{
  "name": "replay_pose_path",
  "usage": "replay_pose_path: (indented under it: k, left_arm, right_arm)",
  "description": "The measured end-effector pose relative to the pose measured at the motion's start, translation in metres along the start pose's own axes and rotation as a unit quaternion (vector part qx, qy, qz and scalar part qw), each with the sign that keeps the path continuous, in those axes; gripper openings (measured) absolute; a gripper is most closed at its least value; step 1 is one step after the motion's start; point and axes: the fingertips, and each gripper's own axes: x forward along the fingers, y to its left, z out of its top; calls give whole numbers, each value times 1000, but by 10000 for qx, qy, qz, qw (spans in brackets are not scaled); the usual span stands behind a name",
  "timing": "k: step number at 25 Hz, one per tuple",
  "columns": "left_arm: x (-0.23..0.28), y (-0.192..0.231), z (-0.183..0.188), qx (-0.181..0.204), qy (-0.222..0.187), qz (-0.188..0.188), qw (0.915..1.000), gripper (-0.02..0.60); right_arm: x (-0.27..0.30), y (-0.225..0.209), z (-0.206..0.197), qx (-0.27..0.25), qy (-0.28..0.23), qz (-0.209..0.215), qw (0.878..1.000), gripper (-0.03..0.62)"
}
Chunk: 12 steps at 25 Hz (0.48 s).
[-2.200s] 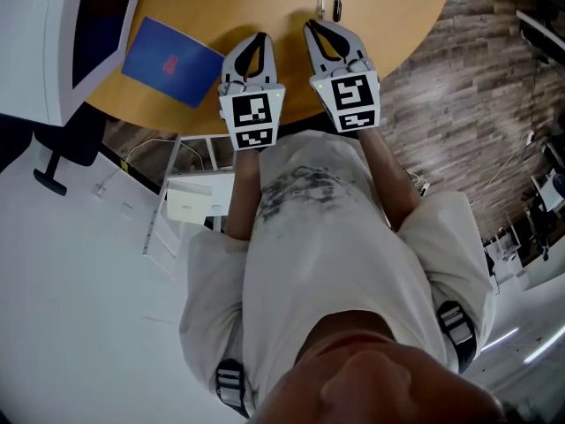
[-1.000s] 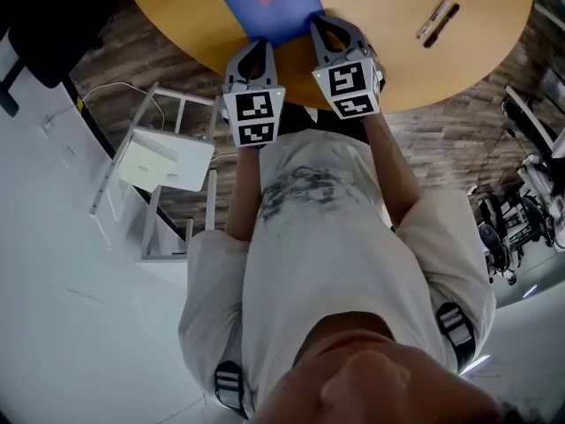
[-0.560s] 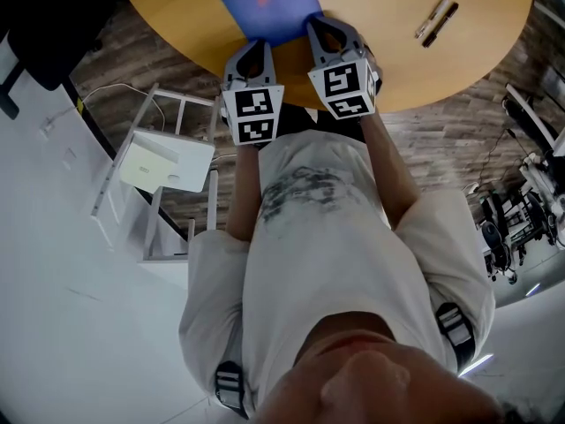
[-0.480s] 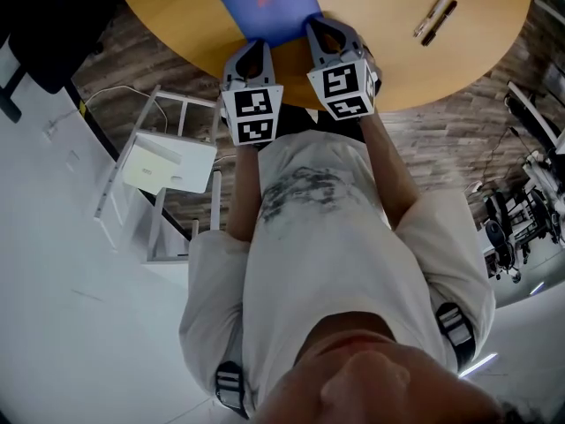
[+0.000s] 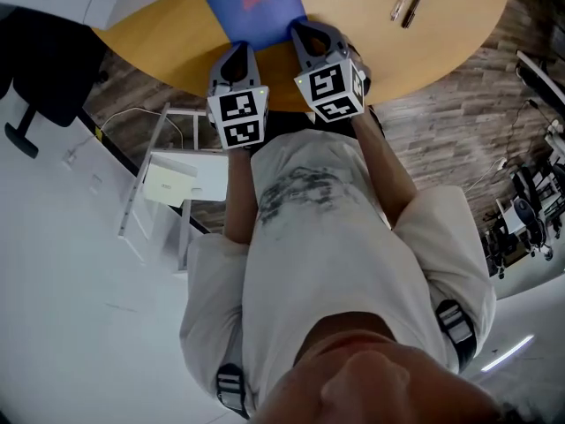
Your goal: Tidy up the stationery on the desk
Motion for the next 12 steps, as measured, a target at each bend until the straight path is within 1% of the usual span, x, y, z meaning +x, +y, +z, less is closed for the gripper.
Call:
replay_pose_path:
  k: [12]
  left_arm:
    - [34, -34, 36, 635, 172, -312, 9973, 9]
  right_arm:
    - [-17, -46, -22, 604, -49, -290, 9977, 63]
